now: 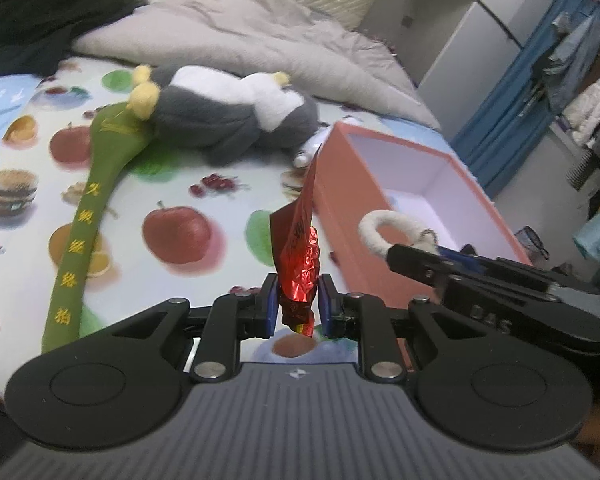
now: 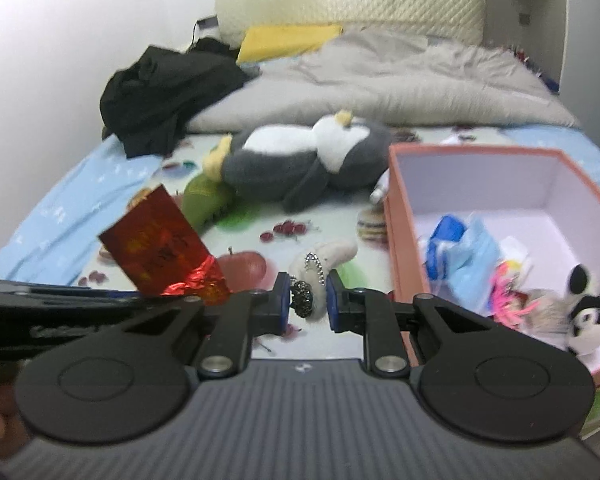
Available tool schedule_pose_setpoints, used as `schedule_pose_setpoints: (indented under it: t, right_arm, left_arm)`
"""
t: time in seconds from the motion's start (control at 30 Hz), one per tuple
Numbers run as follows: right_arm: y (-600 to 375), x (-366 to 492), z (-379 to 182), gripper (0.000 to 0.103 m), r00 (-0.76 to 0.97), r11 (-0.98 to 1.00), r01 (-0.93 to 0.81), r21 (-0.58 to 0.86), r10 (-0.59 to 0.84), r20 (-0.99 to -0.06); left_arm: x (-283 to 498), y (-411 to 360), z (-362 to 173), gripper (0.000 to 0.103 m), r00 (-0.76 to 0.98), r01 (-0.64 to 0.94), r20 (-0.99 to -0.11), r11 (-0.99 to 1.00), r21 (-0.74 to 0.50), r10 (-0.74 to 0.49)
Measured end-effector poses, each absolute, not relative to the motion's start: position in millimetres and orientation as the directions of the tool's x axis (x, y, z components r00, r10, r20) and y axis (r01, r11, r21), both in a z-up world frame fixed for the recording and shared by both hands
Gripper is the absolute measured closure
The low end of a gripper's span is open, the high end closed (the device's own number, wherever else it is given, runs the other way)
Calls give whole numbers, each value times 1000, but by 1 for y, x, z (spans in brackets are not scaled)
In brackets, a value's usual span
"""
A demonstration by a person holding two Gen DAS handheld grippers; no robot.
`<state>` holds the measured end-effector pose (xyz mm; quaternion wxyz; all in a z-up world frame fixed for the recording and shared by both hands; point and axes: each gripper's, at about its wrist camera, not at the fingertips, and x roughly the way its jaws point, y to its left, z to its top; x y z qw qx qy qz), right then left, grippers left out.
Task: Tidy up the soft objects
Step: 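Carry the red packet and white ring over the pink box with both grippers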
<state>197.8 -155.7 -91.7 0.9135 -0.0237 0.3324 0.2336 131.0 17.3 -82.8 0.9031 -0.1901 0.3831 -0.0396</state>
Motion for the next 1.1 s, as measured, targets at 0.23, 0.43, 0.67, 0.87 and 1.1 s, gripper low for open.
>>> schedule_pose_setpoints:
  t: [0.23, 0.43, 0.67, 0.87, 1.1]
  right_arm:
    - [-190, 174, -66, 81, 707, 918, -378, 121, 371, -602]
    - [-227, 159, -57, 81, 724, 942, -307, 133, 322, -611]
    - [-261, 173, -58, 81, 738, 965, -221, 141, 260, -622]
    - [-288, 209, -68, 81, 734, 972, -168, 166, 236, -637]
    - [-314, 266, -89, 81, 707, 970, -132, 203, 235, -667]
  left_arm:
    - [131, -12, -60, 79, 707, 17, -647, 922, -387, -285]
    - [138, -55, -50, 79, 680, 114, -637, 910, -398, -364]
    - [170, -100, -50, 79, 634, 200, -648, 898, -391, -423]
    - [220, -127, -59, 79, 591, 231, -680, 899, -371, -433]
    - [295, -150, -82, 79, 542, 234, -725, 905, -356, -425]
